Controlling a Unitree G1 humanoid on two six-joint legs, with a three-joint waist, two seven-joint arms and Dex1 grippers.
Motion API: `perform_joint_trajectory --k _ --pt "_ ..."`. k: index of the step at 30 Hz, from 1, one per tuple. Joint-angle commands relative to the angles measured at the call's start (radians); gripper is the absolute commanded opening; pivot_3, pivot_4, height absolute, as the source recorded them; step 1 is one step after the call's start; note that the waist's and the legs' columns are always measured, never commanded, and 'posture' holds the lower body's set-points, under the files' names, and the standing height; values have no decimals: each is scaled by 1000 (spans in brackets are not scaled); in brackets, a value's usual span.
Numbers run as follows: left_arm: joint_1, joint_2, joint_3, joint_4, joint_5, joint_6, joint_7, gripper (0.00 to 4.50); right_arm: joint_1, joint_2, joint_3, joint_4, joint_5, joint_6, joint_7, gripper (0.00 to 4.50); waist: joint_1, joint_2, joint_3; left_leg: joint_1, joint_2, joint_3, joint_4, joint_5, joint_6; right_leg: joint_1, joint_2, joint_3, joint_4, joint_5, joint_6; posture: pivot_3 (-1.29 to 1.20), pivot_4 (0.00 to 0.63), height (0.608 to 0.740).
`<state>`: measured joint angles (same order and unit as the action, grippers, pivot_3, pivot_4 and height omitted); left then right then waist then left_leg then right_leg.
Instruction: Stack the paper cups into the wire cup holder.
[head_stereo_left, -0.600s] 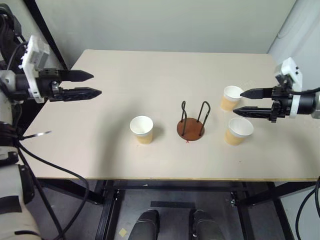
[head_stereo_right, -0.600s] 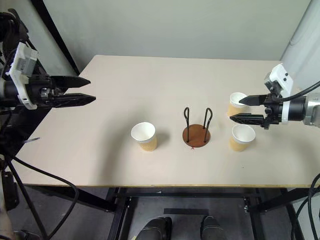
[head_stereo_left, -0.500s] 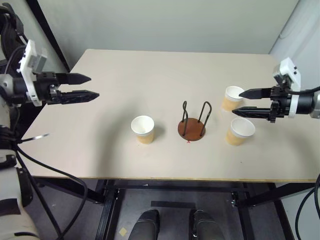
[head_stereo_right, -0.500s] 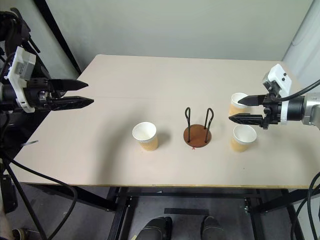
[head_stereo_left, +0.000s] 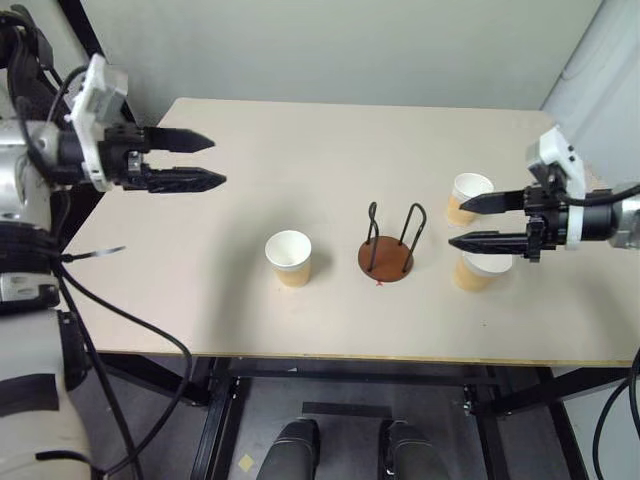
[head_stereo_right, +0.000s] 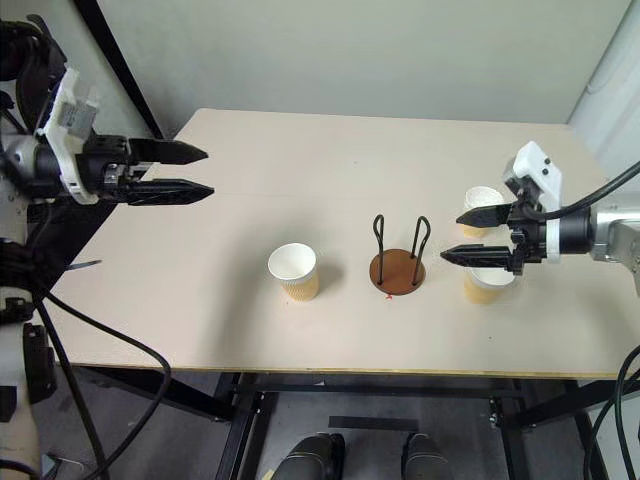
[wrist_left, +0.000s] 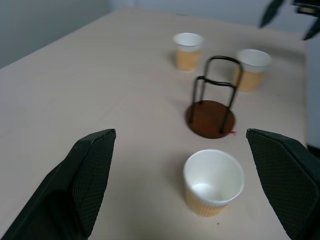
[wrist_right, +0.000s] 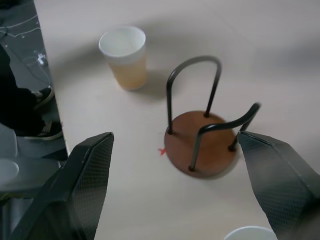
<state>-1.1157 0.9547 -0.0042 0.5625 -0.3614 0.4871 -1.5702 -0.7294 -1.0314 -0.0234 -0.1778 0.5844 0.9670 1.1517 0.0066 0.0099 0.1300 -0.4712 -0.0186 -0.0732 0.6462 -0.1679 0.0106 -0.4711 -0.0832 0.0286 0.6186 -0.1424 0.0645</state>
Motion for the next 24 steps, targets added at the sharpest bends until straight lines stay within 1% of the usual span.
perform_joint_trajectory --k 1,6,10,16,24 --pt "-28 -1 2 -71 -16 22 -35 4477 -12 27 32 47 -64 -40 -58 4115 0 0 0 0 0 0 0 0 0 0 0 0 0 0 0 0 150 740" --pt "16 31 23 -138 -35 41 -35 4477 -49 82 138 149 -165 -116 -66 4115 -10 0 0 1 2 1 1 0 1 -1 0 0 1 1 2 0 150 740" --pt "60 56 51 -185 -55 54 -7 4477 -79 115 197 222 -217 -168 -34 4115 -11 0 0 1 2 0 1 1 1 -1 0 -1 2 1 3 0 150 740" --pt "108 73 81 -230 -73 68 20 4477 -134 169 229 302 -262 -209 -11 4115 -9 0 0 1 2 0 1 1 1 -1 1 -1 3 2 1 0 150 740" --pt "141 81 98 -250 -76 67 37 4477 -155 237 256 302 -282 -199 14 4115 -7 0 0 1 2 0 1 1 1 -2 0 -1 5 1 -2 0 150 740"
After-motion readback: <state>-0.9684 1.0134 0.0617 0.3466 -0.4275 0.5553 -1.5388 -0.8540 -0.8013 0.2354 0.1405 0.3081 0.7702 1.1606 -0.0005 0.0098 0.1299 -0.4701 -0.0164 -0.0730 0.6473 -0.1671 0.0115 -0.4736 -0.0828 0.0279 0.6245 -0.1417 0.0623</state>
